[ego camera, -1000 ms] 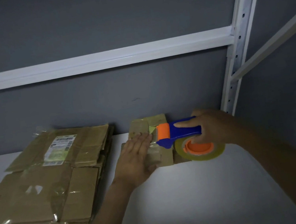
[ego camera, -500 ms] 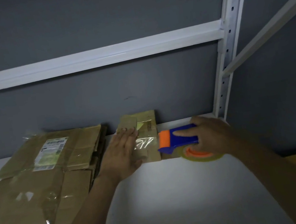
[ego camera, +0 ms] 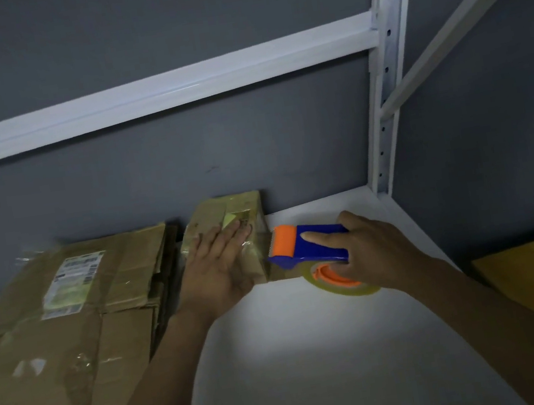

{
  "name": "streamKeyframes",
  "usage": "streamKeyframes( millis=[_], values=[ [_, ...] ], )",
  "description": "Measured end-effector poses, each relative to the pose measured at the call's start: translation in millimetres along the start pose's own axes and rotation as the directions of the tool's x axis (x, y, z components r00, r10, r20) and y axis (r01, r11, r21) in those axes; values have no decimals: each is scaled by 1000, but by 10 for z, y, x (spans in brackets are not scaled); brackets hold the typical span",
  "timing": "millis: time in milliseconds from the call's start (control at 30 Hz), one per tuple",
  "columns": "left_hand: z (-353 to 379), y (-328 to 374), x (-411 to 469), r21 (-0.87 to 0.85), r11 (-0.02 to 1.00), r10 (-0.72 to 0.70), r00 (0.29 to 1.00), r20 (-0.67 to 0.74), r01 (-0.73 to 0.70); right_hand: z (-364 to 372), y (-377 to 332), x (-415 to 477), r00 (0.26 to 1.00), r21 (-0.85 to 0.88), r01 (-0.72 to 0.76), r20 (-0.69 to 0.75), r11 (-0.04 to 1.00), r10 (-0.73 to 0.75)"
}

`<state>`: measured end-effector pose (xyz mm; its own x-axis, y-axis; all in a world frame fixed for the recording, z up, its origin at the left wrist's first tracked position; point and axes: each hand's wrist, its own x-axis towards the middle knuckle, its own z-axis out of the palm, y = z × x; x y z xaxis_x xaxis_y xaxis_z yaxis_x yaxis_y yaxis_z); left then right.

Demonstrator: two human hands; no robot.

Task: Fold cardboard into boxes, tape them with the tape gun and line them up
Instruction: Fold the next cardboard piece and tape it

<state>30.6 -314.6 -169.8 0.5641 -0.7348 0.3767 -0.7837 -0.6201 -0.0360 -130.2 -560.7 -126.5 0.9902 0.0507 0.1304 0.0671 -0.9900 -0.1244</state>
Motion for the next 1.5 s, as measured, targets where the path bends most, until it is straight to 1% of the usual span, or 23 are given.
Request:
streamKeyframes(
  millis=[133,267,400,600,667,700,733,767,833,867,900,933,967,1000,1067,1133,1167,1200,1300,1367,1400,1467,1500],
  values=[
    [-6,5,28,11,1000,0,1000,22,0,-8,14,-102,1000,-61,-20,-5,998,19],
    [-13,11,2,8,1000,5,1000,24,-5,21,-229,18,1000,-178,11,-20,984,-15],
    [-15,37,5,15,1000,-20,998,59,19,73,-426,191,999,-238,-39,-47,971,28],
    [-105,120,1,2,998,-62,996,59,62,-72,-372,321,979,-115,-206,-17,972,205],
    [-140,120,-14,3,998,-55,997,62,55,-130,-262,301,967,-1,-254,16,967,254],
    [-170,125,-13,-8,998,-60,997,52,60,-144,-199,266,952,96,-305,44,948,302],
    [-208,136,-7,-34,996,-78,995,55,79,-127,-120,226,928,231,-373,90,898,362],
    [-256,171,4,-72,991,-109,991,80,115,-104,-48,178,902,399,-428,140,811,407],
    [-357,248,28,-149,972,-161,975,154,184,0,59,77,869,675,-469,241,569,432],
    [-408,280,42,-181,962,-170,967,189,205,54,97,29,856,754,-477,281,452,434],
    [-449,297,58,-210,955,-169,964,205,212,108,133,-11,838,788,-493,317,368,444],
    [-474,291,76,-234,950,-164,968,189,206,157,178,-47,815,792,-522,354,316,460],
    [-491,273,93,-238,951,-163,974,155,197,211,228,-59,790,771,-559,385,304,476],
    [-495,243,111,-214,958,-169,978,123,192,264,280,-53,773,730,-595,403,337,491],
    [-474,164,141,-114,970,-197,971,132,213,291,301,-1,775,599,-617,349,510,527],
    [-418,93,148,-24,977,-202,952,231,213,255,156,79,814,509,-548,145,663,562],
    [-384,68,144,-12,981,-185,946,267,195,228,14,134,836,529,-494,69,691,544],
    [-364,57,134,-13,985,-162,946,281,173,195,-158,187,862,584,-426,30,691,506],
    [-312,34,81,15,993,-121,961,249,121,325,-631,448,940,720,-297,105,627,325],
    [-295,22,46,-15,993,-114,975,190,119,508,-830,556,946,759,-311,187,573,265],
    [-287,6,32,-25,992,-115,978,173,121,596,-879,573,938,741,-343,242,576,247],
    [-295,-14,19,-37,992,-113,980,164,120,697,-893,548,916,646,-394,338,654,218],
    [-299,-25,15,-41,992,-110,980,163,118,698,-878,533,913,603,-392,347,695,214]
  ],
)
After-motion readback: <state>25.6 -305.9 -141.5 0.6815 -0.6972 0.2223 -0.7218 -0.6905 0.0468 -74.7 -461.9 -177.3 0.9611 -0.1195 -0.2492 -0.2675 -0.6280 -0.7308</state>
